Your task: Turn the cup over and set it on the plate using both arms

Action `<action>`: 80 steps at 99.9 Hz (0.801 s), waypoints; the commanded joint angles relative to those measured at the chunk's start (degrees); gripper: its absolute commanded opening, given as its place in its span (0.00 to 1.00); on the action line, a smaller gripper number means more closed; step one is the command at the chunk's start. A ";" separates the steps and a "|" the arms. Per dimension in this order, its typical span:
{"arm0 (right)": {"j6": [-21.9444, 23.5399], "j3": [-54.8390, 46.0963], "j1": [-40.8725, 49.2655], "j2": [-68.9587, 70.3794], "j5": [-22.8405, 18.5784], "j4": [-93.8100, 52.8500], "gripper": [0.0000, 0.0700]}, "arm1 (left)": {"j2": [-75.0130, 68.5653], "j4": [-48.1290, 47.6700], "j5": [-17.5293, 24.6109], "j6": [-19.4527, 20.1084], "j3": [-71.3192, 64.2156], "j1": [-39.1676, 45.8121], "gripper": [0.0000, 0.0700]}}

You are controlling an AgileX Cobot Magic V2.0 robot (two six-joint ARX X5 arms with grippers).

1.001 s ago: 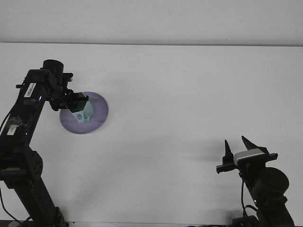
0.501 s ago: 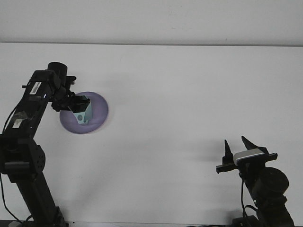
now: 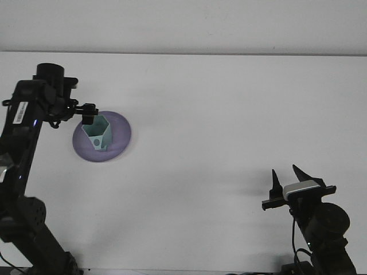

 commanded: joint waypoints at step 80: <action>7.82 0.37 0.02 -2.25 3.19 1.44 0.00 | -65.26 44.13 0.33 -3.28 -58.97 2.34 0.02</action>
